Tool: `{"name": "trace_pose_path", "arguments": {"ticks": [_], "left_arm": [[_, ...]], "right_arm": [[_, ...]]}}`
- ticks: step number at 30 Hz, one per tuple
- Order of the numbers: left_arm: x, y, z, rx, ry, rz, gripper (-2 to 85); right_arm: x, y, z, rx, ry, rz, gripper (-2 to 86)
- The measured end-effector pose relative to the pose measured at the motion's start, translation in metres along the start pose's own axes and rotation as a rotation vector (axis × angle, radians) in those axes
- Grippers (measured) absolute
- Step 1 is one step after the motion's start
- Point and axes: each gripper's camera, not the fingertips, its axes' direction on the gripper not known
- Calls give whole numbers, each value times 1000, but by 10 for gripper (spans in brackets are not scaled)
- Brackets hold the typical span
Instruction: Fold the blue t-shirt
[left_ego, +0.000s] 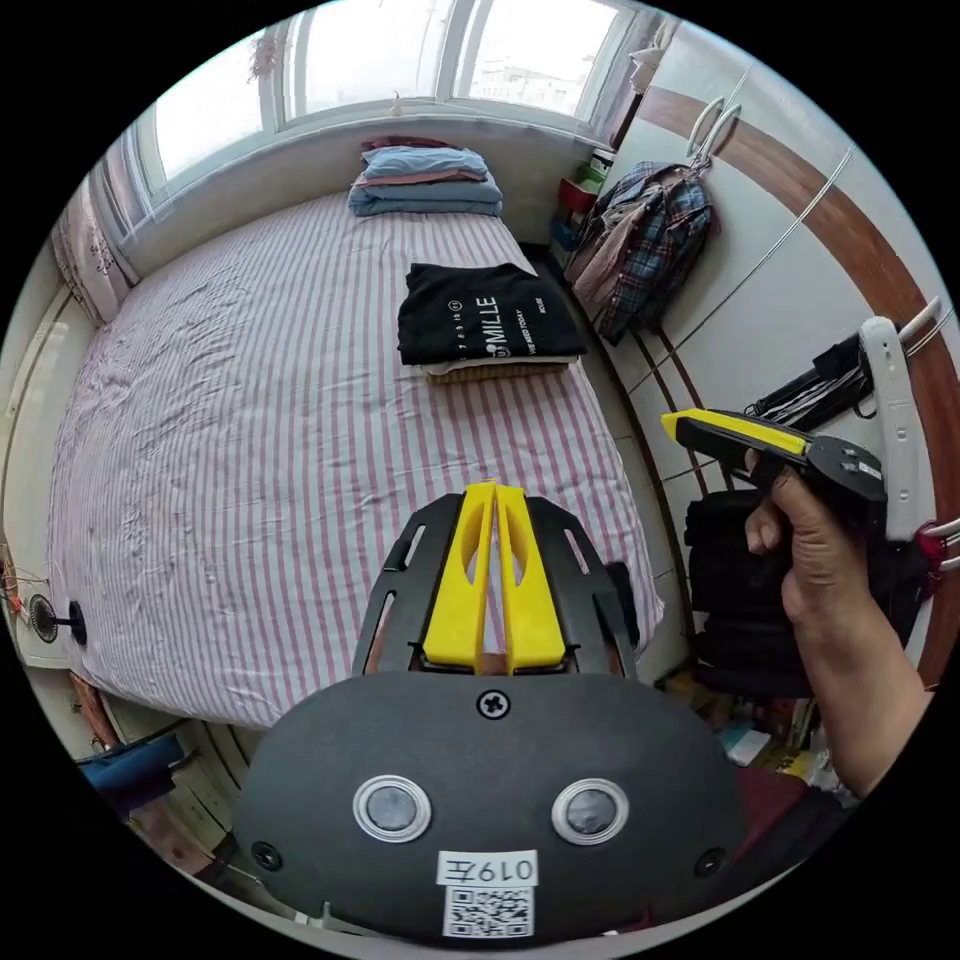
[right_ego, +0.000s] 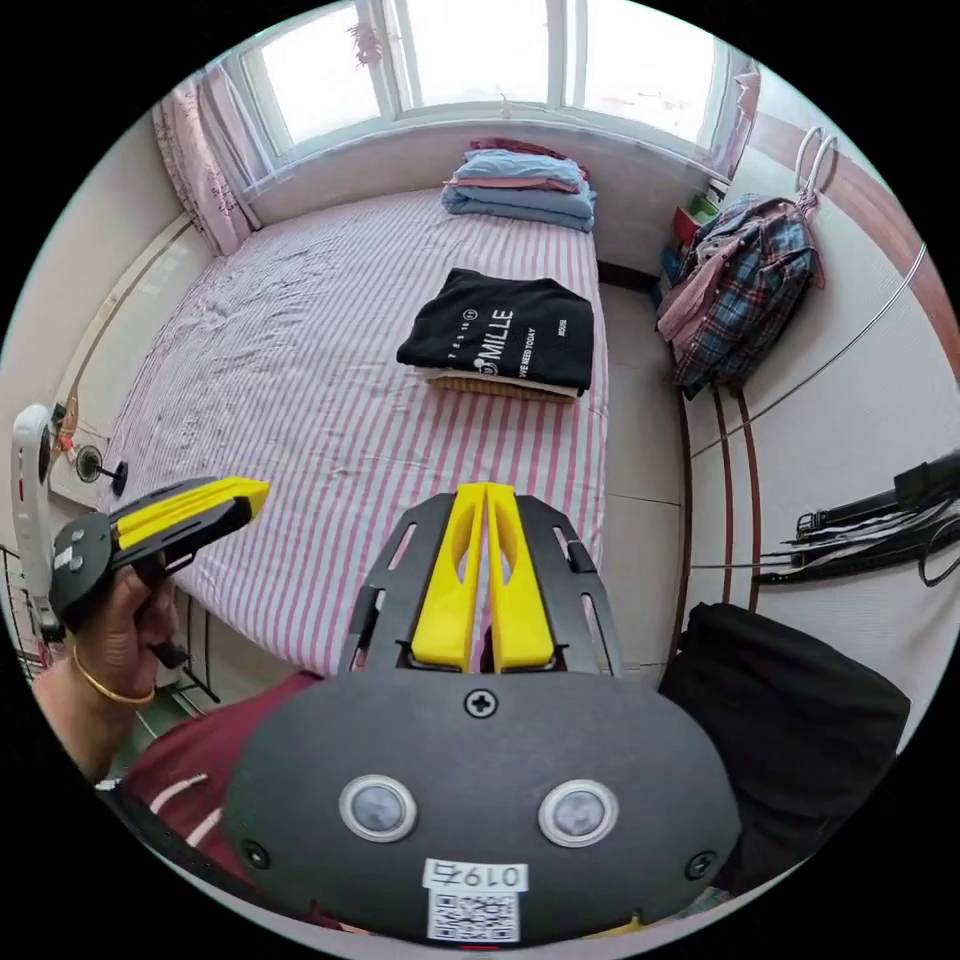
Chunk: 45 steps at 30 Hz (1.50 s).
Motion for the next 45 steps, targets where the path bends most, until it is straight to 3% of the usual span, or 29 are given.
{"name": "trace_pose_path", "arguments": {"ticks": [13, 18, 23, 28, 37, 39, 45], "left_arm": [[-110, 206, -134, 119, 113, -9, 4], [-147, 253, -173, 178, 73, 36, 5], [-196, 309, -211, 180, 40, 133, 5], [-270, 400, -251, 178, 52, 219, 5], [-410, 556, -286, 112, 180, 254, 6], [-433, 584, -291, 103, 210, 264, 6], [-504, 660, -322, 159, 103, 123, 5]], "right_arm": [[-113, 160, 10, 106, -155, -230, -10], [-193, 213, 9, 164, -260, -348, -10], [-281, 263, 19, 258, -175, -457, -8], [-359, 299, 40, 301, -182, -367, -9], [-517, 375, 95, 392, -283, -386, 2], [-556, 390, 106, 409, -228, -415, 59], [-635, 392, 136, 363, -304, -552, 37]]}}
